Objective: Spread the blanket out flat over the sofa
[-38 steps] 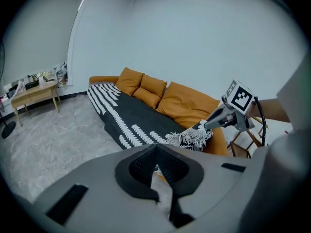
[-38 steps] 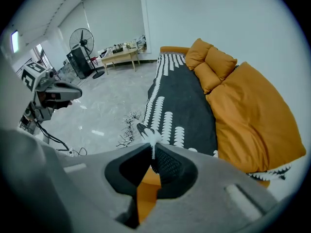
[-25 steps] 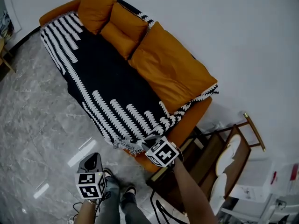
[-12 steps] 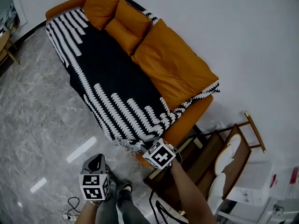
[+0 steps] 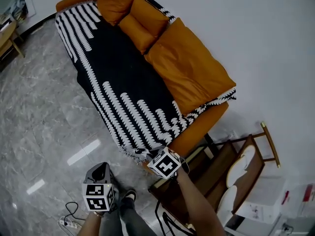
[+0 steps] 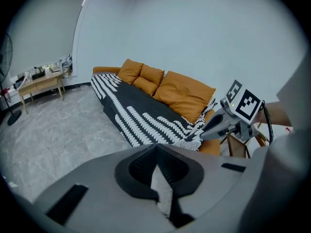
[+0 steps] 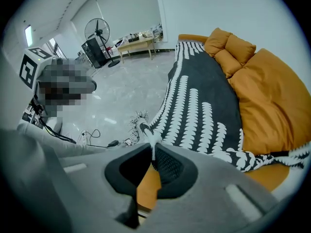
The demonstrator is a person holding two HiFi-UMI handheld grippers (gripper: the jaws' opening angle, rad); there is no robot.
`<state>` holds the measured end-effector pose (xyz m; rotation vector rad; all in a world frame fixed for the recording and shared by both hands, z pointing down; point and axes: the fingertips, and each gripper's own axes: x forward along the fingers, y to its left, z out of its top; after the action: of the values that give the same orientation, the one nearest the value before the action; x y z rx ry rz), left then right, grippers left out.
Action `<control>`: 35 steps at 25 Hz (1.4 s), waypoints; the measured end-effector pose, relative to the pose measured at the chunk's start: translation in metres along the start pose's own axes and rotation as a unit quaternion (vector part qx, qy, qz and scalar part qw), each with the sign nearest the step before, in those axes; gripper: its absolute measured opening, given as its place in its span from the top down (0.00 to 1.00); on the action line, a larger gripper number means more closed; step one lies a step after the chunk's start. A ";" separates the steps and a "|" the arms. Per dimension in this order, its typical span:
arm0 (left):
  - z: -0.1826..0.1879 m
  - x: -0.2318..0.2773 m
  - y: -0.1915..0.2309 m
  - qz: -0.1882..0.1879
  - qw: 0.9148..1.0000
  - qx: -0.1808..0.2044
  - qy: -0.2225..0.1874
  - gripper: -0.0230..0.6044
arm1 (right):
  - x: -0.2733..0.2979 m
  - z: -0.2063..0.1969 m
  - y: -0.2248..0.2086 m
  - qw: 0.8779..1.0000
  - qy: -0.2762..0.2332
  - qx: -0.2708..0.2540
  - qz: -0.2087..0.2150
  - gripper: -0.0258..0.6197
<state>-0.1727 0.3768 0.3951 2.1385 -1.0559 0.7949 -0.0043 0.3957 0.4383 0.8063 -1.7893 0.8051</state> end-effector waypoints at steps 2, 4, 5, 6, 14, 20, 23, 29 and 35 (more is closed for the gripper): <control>-0.003 0.001 0.000 0.002 1.000 -0.006 -0.001 0.96 | 0.003 0.001 0.002 1.000 0.004 -0.010 0.003 0.91; -0.006 0.003 -0.001 0.004 1.000 -0.011 -0.002 0.96 | 0.008 0.000 0.004 1.000 0.010 -0.019 0.007 0.91; -0.006 0.003 0.000 0.005 1.000 -0.011 -0.003 0.96 | 0.010 -0.001 0.005 1.000 0.014 -0.020 0.007 0.91; -0.007 0.004 0.000 0.005 1.000 -0.011 -0.003 0.96 | 0.013 -0.002 0.005 1.000 0.018 -0.021 0.007 0.91; -0.013 0.012 0.013 0.016 1.000 -0.022 0.004 0.96 | 0.033 -0.009 0.010 0.998 0.050 -0.045 0.015 0.91; -0.015 0.019 0.023 0.019 0.999 -0.026 0.009 0.96 | 0.044 -0.012 0.012 0.996 0.068 -0.052 0.029 0.91; -0.012 0.023 0.027 0.019 0.999 -0.025 0.011 0.96 | 0.048 -0.011 0.012 0.995 0.074 -0.051 0.035 0.91; -0.008 0.031 0.031 0.015 1.000 -0.021 0.017 0.96 | 0.054 -0.010 0.011 0.995 0.079 -0.048 0.044 0.91; -0.005 0.040 0.033 0.009 1.000 -0.017 0.021 0.96 | 0.056 -0.008 0.010 0.996 0.070 -0.034 0.052 0.88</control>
<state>-0.1810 0.3461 0.4365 2.0784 -1.0603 0.8204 -0.0252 0.3983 0.4915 0.6010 -1.7356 0.8428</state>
